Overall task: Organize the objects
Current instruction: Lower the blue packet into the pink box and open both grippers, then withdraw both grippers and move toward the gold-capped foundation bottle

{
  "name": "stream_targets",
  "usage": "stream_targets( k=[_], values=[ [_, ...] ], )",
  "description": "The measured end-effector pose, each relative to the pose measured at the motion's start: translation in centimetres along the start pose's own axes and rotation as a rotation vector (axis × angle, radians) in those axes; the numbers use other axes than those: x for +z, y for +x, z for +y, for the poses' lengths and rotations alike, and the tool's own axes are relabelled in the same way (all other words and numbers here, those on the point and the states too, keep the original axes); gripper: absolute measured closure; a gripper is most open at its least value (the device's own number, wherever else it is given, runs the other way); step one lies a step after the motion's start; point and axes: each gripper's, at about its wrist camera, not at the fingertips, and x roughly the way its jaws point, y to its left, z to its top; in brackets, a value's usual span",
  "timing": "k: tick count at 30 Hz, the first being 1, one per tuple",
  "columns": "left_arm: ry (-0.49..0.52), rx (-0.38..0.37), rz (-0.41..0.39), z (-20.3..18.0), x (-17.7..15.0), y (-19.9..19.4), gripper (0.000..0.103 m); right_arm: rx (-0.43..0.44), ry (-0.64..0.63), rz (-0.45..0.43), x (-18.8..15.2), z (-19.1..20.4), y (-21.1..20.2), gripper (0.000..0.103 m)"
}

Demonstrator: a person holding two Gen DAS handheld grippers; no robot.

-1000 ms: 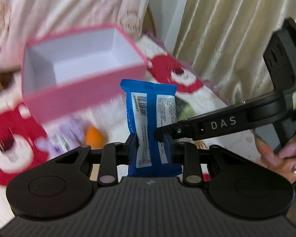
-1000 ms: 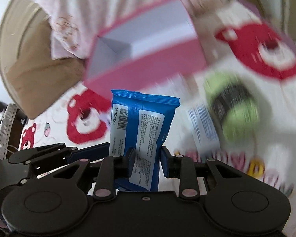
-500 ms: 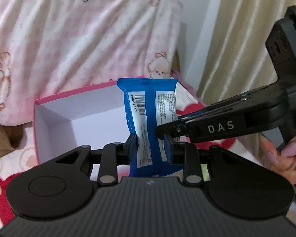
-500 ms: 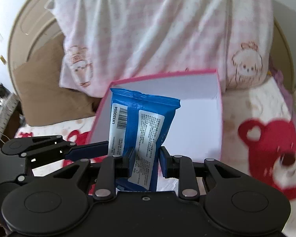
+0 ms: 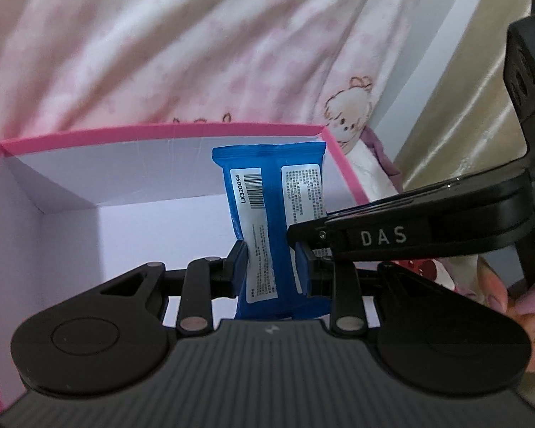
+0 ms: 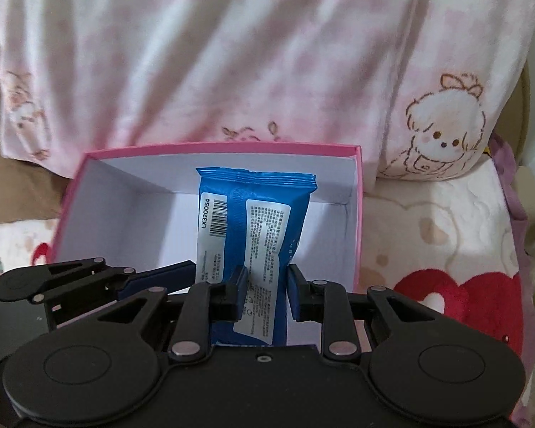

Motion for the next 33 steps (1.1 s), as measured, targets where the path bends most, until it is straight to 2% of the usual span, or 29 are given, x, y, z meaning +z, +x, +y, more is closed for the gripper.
stream_targets(
  k=[5,10,12,13,20,23,29,33],
  values=[
    [-0.049,0.014,0.047,1.0,0.4,2.0,0.076,-0.061,-0.023,0.023,1.1,0.4,1.7,0.074],
    [-0.022,0.101,0.05,0.9,0.3,3.1,0.072,-0.109,-0.093,-0.036,0.6,1.5,1.9,0.075],
    [-0.034,0.12,0.066,1.4,0.2,2.8,0.062,-0.128,-0.096,-0.052,0.0,1.5,1.6,0.074],
    [-0.035,0.126,0.071,1.5,0.2,2.6,0.061,-0.129,-0.088,-0.059,-0.3,1.5,1.3,0.072],
    [-0.005,0.125,0.107,0.4,0.3,-2.3,0.058,-0.03,-0.018,-0.066,-1.8,0.7,-2.9,0.066],
    [0.027,0.124,0.143,-0.6,0.3,-4.7,0.056,-0.012,-0.043,-0.068,-2.8,1.4,-5.6,0.06],
    [0.145,0.153,0.161,-2.8,-1.4,-10.9,0.049,0.003,-0.136,-0.068,-5.3,3.2,-11.2,0.059],
    [0.226,0.176,0.163,-4.4,-3.2,-14.5,0.044,0.033,-0.184,-0.074,-7.6,4.6,-14.4,0.053]
  ],
)
